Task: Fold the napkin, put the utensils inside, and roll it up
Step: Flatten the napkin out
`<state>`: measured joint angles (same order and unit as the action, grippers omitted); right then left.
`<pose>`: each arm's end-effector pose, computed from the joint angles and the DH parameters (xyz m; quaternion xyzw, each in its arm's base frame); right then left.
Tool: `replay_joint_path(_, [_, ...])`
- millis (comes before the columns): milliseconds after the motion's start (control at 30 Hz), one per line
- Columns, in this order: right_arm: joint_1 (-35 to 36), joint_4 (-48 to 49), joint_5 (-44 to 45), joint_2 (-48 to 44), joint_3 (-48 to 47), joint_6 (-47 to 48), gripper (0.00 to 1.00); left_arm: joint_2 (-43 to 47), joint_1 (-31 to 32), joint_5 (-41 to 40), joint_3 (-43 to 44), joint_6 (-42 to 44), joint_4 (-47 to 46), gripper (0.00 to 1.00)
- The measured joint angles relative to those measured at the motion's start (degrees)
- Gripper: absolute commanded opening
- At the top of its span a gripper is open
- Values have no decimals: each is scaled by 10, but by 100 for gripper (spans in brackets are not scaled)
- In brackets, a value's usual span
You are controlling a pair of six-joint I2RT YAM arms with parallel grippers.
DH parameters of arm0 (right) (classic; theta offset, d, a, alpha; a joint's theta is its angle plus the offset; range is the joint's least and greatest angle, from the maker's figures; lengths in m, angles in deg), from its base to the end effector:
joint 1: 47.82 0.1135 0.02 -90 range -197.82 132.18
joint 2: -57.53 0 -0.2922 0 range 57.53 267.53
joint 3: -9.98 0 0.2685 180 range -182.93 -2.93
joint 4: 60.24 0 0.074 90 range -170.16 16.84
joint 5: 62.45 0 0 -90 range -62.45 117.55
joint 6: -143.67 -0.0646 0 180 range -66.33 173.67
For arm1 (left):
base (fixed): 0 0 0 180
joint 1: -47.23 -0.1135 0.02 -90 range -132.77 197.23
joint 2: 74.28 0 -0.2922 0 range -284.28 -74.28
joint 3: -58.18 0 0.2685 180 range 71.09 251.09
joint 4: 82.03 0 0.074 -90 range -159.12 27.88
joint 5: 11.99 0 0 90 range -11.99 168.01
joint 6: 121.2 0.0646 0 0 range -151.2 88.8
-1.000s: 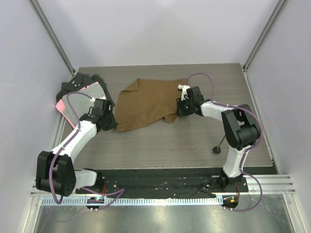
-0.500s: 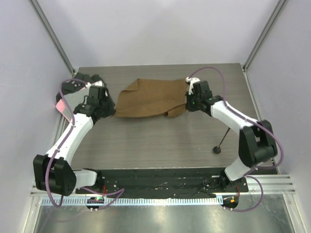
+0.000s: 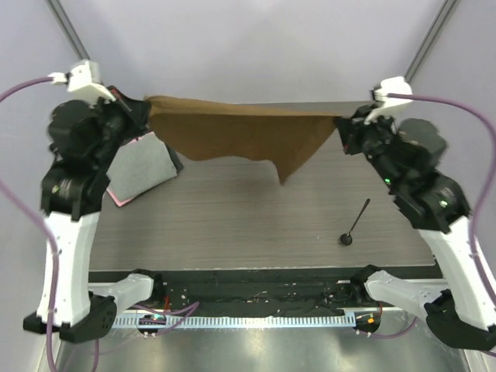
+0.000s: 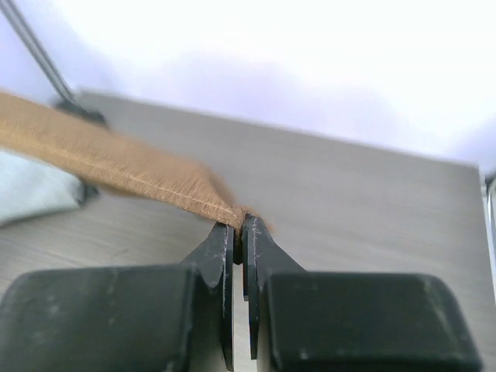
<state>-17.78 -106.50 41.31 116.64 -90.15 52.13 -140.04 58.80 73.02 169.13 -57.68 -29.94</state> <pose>0.1884 0.0912 0.5280 -0.1023 0.7307 0.0969 0.6680 0.2231 -0.0399 0.5538 -0.1256 0.7376 -0.1852 0.6371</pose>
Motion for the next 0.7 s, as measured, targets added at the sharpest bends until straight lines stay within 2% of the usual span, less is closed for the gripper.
replay_joint_path(200, [15,-60,-32,-49,-103,-4,1,77,11,60,107,-1,40,0])
replay_joint_path(367, [17,-86,-44,-49,-139,-10,1,112,11,111,128,-5,53,0])
replay_joint_path(500, [17,-92,11,-21,-141,-12,1,77,11,115,113,-2,52,0])
replay_joint_path(700, [-7,-91,104,67,-121,-6,1,-48,3,76,69,12,45,0])
